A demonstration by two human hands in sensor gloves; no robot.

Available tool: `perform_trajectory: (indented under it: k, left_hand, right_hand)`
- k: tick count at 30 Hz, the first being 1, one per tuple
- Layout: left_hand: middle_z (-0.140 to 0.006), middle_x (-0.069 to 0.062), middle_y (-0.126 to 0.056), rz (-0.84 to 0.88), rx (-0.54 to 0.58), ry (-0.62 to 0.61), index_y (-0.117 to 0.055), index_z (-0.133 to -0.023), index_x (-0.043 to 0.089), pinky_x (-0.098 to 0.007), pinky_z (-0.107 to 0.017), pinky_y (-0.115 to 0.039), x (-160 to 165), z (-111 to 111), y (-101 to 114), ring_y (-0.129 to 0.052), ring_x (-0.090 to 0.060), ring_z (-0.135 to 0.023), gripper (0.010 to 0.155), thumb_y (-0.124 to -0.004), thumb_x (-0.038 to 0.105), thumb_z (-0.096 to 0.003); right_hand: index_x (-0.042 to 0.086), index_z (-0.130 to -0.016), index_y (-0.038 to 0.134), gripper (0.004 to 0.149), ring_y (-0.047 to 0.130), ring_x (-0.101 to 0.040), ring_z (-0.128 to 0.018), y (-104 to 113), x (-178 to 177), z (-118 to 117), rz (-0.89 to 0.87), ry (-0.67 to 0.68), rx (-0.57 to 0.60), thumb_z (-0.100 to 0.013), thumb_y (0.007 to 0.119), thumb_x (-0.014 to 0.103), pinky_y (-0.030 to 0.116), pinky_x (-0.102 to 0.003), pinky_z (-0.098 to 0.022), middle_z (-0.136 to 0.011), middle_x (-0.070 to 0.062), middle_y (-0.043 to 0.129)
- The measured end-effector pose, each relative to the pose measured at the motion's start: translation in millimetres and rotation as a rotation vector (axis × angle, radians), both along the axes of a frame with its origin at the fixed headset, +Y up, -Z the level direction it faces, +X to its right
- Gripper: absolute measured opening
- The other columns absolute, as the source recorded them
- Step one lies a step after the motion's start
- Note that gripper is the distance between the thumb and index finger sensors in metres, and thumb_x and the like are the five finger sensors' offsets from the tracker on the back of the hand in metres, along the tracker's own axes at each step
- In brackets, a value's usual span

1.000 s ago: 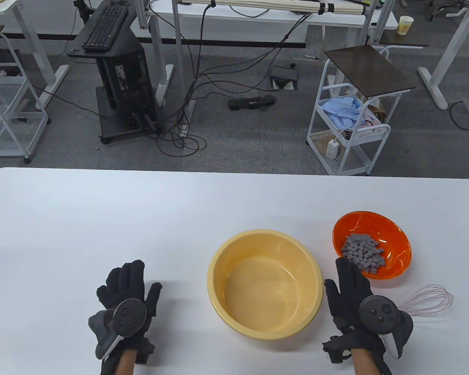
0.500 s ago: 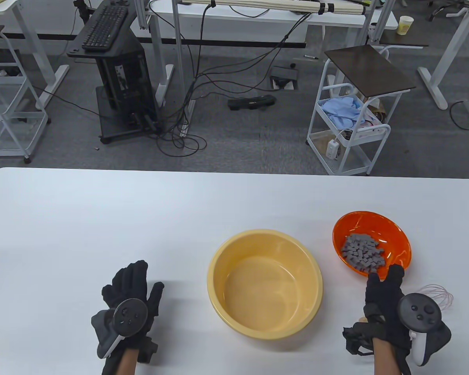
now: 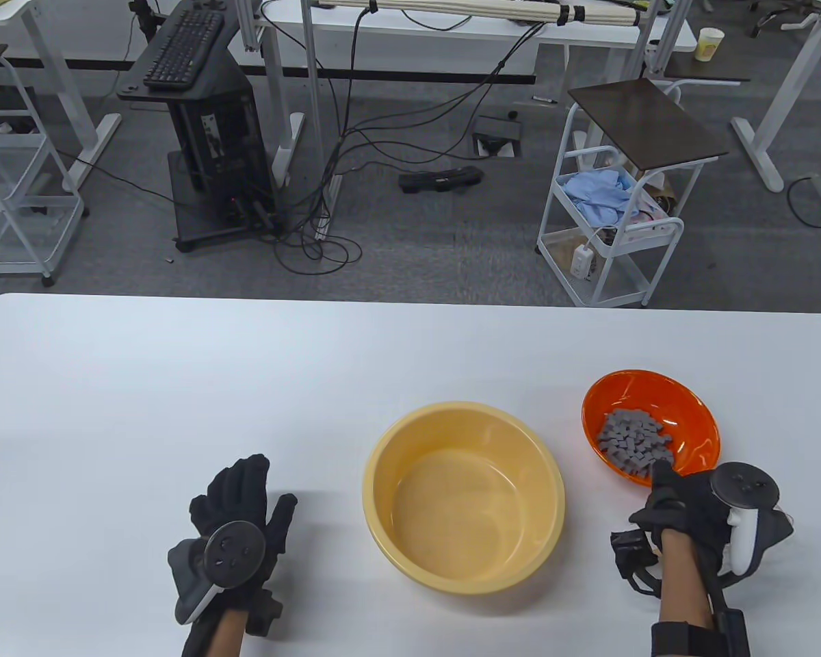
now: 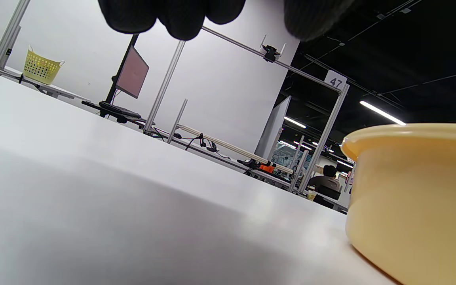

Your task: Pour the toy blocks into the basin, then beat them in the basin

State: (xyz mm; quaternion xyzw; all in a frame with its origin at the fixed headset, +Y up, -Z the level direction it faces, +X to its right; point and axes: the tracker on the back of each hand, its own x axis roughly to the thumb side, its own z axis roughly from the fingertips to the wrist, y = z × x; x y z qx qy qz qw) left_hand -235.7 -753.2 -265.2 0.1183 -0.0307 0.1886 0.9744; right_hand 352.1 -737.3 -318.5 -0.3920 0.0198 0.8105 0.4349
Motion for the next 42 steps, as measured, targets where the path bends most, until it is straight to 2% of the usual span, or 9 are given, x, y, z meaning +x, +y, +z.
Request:
perform_trajectory:
  k: [3,7,11,14,17,24,31,35,42]
  left_hand:
    - [-0.121,-0.034,-0.042,0.004,-0.001,-0.001,-0.036,-0.119,0.002,-0.088,-0.065,-0.037,0.3,-0.4,-0.3,-0.048,-0.062,-0.110,0.069,-0.058,0.044,-0.0689]
    - [-0.120,-0.034,-0.044,0.004,-0.007,0.000,-0.036,-0.119,0.002,-0.088,-0.065,-0.036,0.5,-0.6,-0.1,-0.049,-0.062,-0.110,0.068,-0.058,0.044,-0.0689]
    - [-0.121,-0.034,-0.041,0.010,-0.008,0.001,-0.036,-0.119,0.002,-0.088,-0.065,-0.036,0.6,-1.3,0.2,-0.048,-0.062,-0.110,0.069,-0.058,0.044,-0.0689]
    - [-0.121,-0.034,-0.042,0.008,-0.009,-0.002,-0.036,-0.119,0.002,-0.088,-0.065,-0.036,1.4,-2.2,0.1,-0.048,-0.061,-0.110,0.068,-0.058,0.044,-0.0689]
    - [-0.121,-0.034,-0.041,0.001,-0.010,-0.005,-0.036,-0.119,0.002,-0.088,-0.065,-0.036,2.4,-2.9,-0.1,-0.048,-0.062,-0.110,0.068,-0.058,0.044,-0.0690]
    - [-0.121,-0.034,-0.041,-0.010,-0.001,-0.009,-0.036,-0.119,0.003,-0.089,-0.065,-0.035,3.0,-2.6,0.0,-0.048,-0.062,-0.110,0.068,-0.058,0.044,-0.0689]
    - [-0.121,-0.033,-0.041,-0.036,-0.002,-0.023,-0.036,-0.119,0.003,-0.089,-0.065,-0.035,7.4,-2.3,-0.6,-0.048,-0.061,-0.110,0.068,-0.058,0.044,-0.0689]
    - [-0.121,-0.033,-0.041,-0.050,-0.013,-0.030,-0.036,-0.119,0.003,-0.089,-0.065,-0.035,10.6,-4.2,-1.9,-0.048,-0.061,-0.110,0.068,-0.058,0.044,-0.0690]
    - [-0.120,-0.033,-0.044,-0.063,-0.004,-0.035,-0.037,-0.119,0.003,-0.089,-0.065,-0.035,14.7,-2.4,-1.3,-0.049,-0.061,-0.110,0.068,-0.058,0.044,-0.0689]
  right_hand:
    - [-0.012,-0.105,0.013,0.082,0.098,-0.021,-0.020,-10.5,0.8,-6.4,-0.051,-0.024,-0.029,-0.071,0.072,0.034,0.086,-0.030,-0.014,-0.072,-0.036,0.085]
    - [-0.016,-0.104,0.018,0.077,0.097,-0.018,-0.016,-22.1,3.8,-8.7,-0.129,-0.129,0.027,-0.070,0.073,0.026,0.086,-0.027,-0.010,-0.067,-0.033,0.088]
    - [-0.017,-0.101,0.031,0.062,0.098,-0.018,-0.016,-26.6,7.4,-8.3,-0.242,-0.215,0.079,-0.069,0.070,0.017,0.086,-0.029,-0.010,-0.065,-0.031,0.088]
    - [-0.016,-0.097,0.038,0.053,0.096,-0.017,-0.014,-27.0,9.9,-5.4,-0.270,-0.209,0.090,-0.068,0.069,0.016,0.084,-0.028,-0.009,-0.061,-0.032,0.088]
    - [-0.015,-0.095,0.040,0.051,0.095,-0.016,-0.012,-24.2,10.3,-2.1,-0.247,-0.167,0.126,-0.067,0.069,0.016,0.084,-0.027,-0.008,-0.058,-0.032,0.088]
    - [-0.015,-0.094,0.039,0.051,0.094,-0.015,-0.010,-3.3,7.0,6.6,-0.192,-0.075,0.198,-0.066,0.068,0.017,0.084,-0.027,-0.007,-0.055,-0.033,0.086]
    - [-0.013,-0.094,0.040,0.051,0.094,-0.015,-0.010,33.6,-1.2,16.0,-0.171,0.028,0.340,-0.066,0.069,0.018,0.084,-0.027,-0.008,-0.054,-0.032,0.086]
    - [-0.012,-0.094,0.041,0.050,0.094,-0.015,-0.010,53.4,-9.1,19.5,-0.109,0.113,0.362,-0.066,0.069,0.018,0.084,-0.027,-0.007,-0.054,-0.032,0.086]
    - [-0.012,-0.095,0.042,0.050,0.094,-0.016,-0.010,75.4,-25.2,23.5,-0.021,0.232,0.411,-0.066,0.070,0.018,0.084,-0.027,-0.008,-0.054,-0.033,0.086]
